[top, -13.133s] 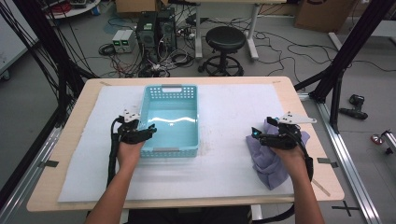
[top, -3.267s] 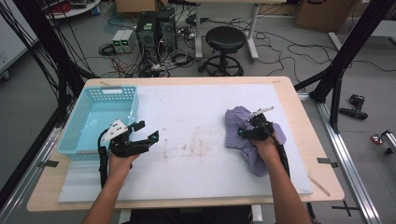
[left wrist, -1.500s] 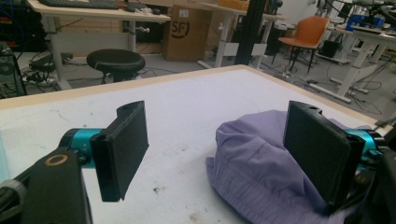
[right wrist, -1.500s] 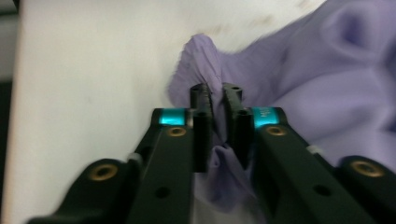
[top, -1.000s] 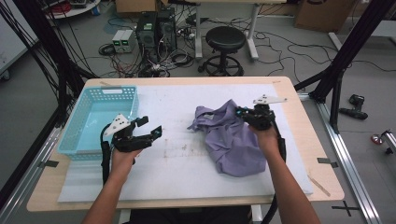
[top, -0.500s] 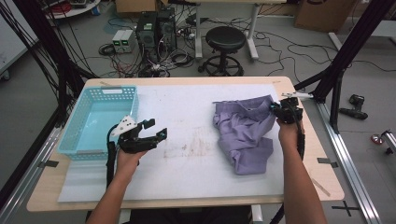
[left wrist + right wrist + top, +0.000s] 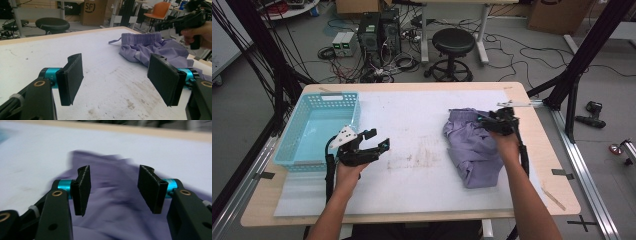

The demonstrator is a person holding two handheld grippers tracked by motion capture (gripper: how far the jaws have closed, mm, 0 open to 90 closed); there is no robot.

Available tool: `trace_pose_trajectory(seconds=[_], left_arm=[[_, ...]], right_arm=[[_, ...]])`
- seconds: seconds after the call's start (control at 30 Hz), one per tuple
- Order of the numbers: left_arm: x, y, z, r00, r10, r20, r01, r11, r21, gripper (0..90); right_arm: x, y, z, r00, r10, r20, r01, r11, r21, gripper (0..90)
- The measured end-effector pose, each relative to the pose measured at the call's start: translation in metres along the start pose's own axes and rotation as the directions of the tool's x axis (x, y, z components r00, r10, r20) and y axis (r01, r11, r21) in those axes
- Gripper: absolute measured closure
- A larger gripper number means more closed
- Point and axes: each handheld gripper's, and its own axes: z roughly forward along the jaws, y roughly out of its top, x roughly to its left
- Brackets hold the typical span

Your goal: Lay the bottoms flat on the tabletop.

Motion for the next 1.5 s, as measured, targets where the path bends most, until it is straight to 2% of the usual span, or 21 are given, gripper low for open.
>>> trace_pose_trajectory(seconds=[0.07, 0.17, 0.33, 0.4, 0.47, 0.53, 0.6, 0.67, 0.7, 0.83, 0.87, 0.97, 1.03, 1.1, 1.17, 1.2, 1.23, 1.27, 1.37, 1.43, 1.5], left_arm=[[0.001, 0.001, -0.003, 1.0000, 0.002, -0.003, -0.002, 1.0000, -0.002, 28.7], [0.003, 0.002, -0.008, 0.9999, 0.003, -0.013, -0.003, 0.9999, -0.014, 28.7], [0.004, 0.006, -0.016, 0.9999, 0.004, -0.016, -0.004, 0.9998, -0.021, 28.8], [0.005, 0.007, -0.019, 0.9998, 0.004, -0.017, -0.004, 0.9998, -0.021, 28.7], [0.006, 0.008, -0.023, 0.9997, 0.001, -0.023, -0.002, 0.9996, -0.029, 28.7], [0.008, 0.009, -0.026, 0.9996, -0.003, -0.028, 0.002, 0.9994, -0.036, 28.8], [0.010, 0.010, -0.029, 0.9995, -0.002, -0.031, 0.001, 0.9992, -0.039, 28.8], [0.011, 0.010, -0.031, 0.9994, -0.008, -0.033, 0.007, 0.9988, -0.048, 28.8], [0.012, 0.010, -0.032, 0.9994, -0.006, -0.034, 0.005, 0.9989, -0.046, 28.7], [0.013, 0.010, -0.034, 0.9993, -0.011, -0.036, 0.009, 0.9986, -0.053, 28.7], [0.013, 0.010, -0.035, 0.9993, -0.010, -0.036, 0.009, 0.9987, -0.050, 28.7], [0.014, 0.010, -0.035, 0.9993, -0.015, -0.035, 0.013, 0.9985, -0.052, 28.7], [0.013, 0.010, -0.034, 0.9991, -0.024, -0.035, 0.022, 0.9982, -0.056, 28.8], [0.011, 0.010, -0.032, 0.9992, -0.024, -0.030, 0.023, 0.9983, -0.054, 28.7], [0.009, 0.010, -0.030, 0.9997, -0.020, -0.015, 0.019, 0.9986, -0.048, 29.2], [0.009, 0.010, -0.029, 0.9998, -0.015, -0.011, 0.014, 0.9989, -0.045, 30.5], [0.008, 0.010, -0.028, 0.9999, -0.010, -0.011, 0.009, 0.9991, -0.041, 30.8], [0.008, 0.010, -0.027, 0.9999, -0.008, -0.008, 0.008, 0.9993, -0.038, 30.8], [0.008, 0.009, -0.026, 0.9998, -0.014, -0.011, 0.014, 0.9993, -0.035, 30.9], [0.008, 0.009, -0.024, 0.9998, -0.017, -0.011, 0.017, 0.9992, -0.037, 30.9], [0.008, 0.008, -0.024, 0.9997, -0.021, -0.015, 0.020, 0.9991, -0.038, 30.9]], right_arm=[[0.017, -0.001, 0.015, 0.9982, -0.029, -0.051, 0.031, 0.999, 0.036, 44.3], [0.036, -0.005, 0.036, 0.9940, -0.067, -0.086, 0.075, 0.993, 0.094, 42.5], [0.056, -0.014, 0.071, 0.9925, -0.073, -0.098, 0.092, 0.975, 0.201, 42.1], [0.063, -0.017, 0.080, 0.9907, -0.106, -0.085, 0.122, 0.968, 0.218, 44.7], [0.068, -0.016, 0.082, 0.9877, -0.145, -0.060, 0.154, 0.964, 0.218, 60.5], [0.072, -0.013, 0.082, 0.9814, -0.184, -0.056, 0.192, 0.952, 0.240, 78.2], [0.077, -0.012, 0.083, 0.9772, -0.200, -0.072, 0.212, 0.946, 0.246, 82.0], [0.084, -0.011, 0.084, 0.9735, -0.191, -0.125, 0.217, 0.946, 0.242, 82.3], [0.088, -0.011, 0.085, 0.9682, -0.199, -0.151, 0.231, 0.945, 0.232, 82.3], [0.107, -0.006, 0.090, 0.9497, -0.187, -0.251, 0.235, 0.956, 0.177, 82.2], [0.114, -0.002, 0.093, 0.9401, -0.182, -0.288, 0.239, 0.954, 0.178, 82.1], [0.135, 0.011, 0.098, 0.9132, -0.204, -0.353, 0.263, 0.956, 0.129, 81.7], [0.145, 0.021, 0.099, 0.9040, -0.208, -0.374, 0.254, 0.964, 0.078, 81.1], [0.150, 0.028, 0.099, 0.9070, -0.209, -0.366, 0.239, 0.970, 0.038, 79.4], [0.148, 0.033, 0.097, 0.9140, -0.196, -0.355, 0.221, 0.975, 0.030, 70.0], [0.144, 0.034, 0.094, 0.9201, -0.190, -0.343, 0.210, 0.977, 0.023, 59.5], [0.142, 0.035, 0.091, 0.9296, -0.179, -0.322, 0.196, 0.980, 0.020, 53.4], [0.135, 0.036, 0.083, 0.9373, -0.170, -0.304, 0.182, 0.983, 0.012, 52.9], [0.119, 0.038, 0.061, 0.9506, -0.184, -0.250, 0.185, 0.983, -0.020, 48.6], [0.111, 0.034, 0.047, 0.9480, -0.188, -0.257, 0.187, 0.982, -0.029, 48.0], [0.107, 0.026, 0.037, 0.9397, -0.191, -0.284, 0.194, 0.981, -0.016, 46.6]])
